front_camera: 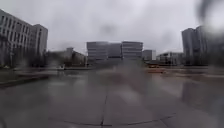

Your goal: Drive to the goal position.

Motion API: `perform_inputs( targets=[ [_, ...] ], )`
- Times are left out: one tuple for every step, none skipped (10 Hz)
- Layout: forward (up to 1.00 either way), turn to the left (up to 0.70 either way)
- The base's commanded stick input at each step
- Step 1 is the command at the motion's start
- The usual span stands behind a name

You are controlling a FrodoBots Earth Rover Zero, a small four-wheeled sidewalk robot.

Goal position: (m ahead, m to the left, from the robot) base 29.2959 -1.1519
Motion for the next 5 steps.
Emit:
perform_inputs(
  targets=[
    [1.00, 0.00],
    [1.00, 0.00],
    [1.00, 0.00],
    [1.00, 0.00],
    [1.00, 0.00]
  ],
)
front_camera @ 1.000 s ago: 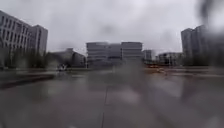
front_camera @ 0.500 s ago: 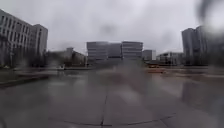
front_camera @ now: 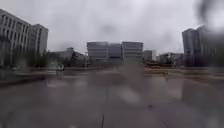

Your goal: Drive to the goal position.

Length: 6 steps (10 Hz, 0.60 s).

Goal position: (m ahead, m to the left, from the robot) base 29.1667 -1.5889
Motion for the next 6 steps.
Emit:
perform_inputs(
  targets=[
    [1.00, 0.00],
    [1.00, 0.00],
    [1.00, 0.00],
    [1.00, 0.00],
    [1.00, 0.00],
    [1.00, 0.00]
  ],
)
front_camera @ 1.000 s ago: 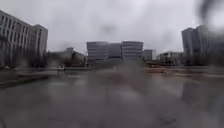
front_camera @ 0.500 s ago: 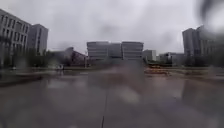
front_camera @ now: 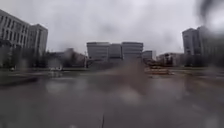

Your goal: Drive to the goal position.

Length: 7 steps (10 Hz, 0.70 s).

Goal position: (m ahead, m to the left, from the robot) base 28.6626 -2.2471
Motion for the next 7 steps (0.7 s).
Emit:
perform_inputs(
  targets=[
    [1.00, 0.00],
    [1.00, 0.00],
    [1.00, 0.00],
    [1.00, 0.00],
    [1.00, 0.00],
    [1.00, 0.00],
    [1.00, 0.00]
  ],
)
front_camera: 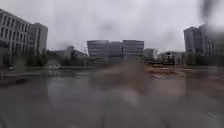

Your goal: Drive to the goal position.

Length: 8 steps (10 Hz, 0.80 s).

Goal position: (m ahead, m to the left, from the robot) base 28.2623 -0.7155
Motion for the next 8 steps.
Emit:
perform_inputs(
  targets=[
    [1.00, 0.00],
    [1.00, 0.00],
    [1.00, 0.00],
    [1.00, 0.00],
    [1.00, 0.00],
    [1.00, 0.00],
    [1.00, 0.00],
    [1.00, 0.00]
  ],
)
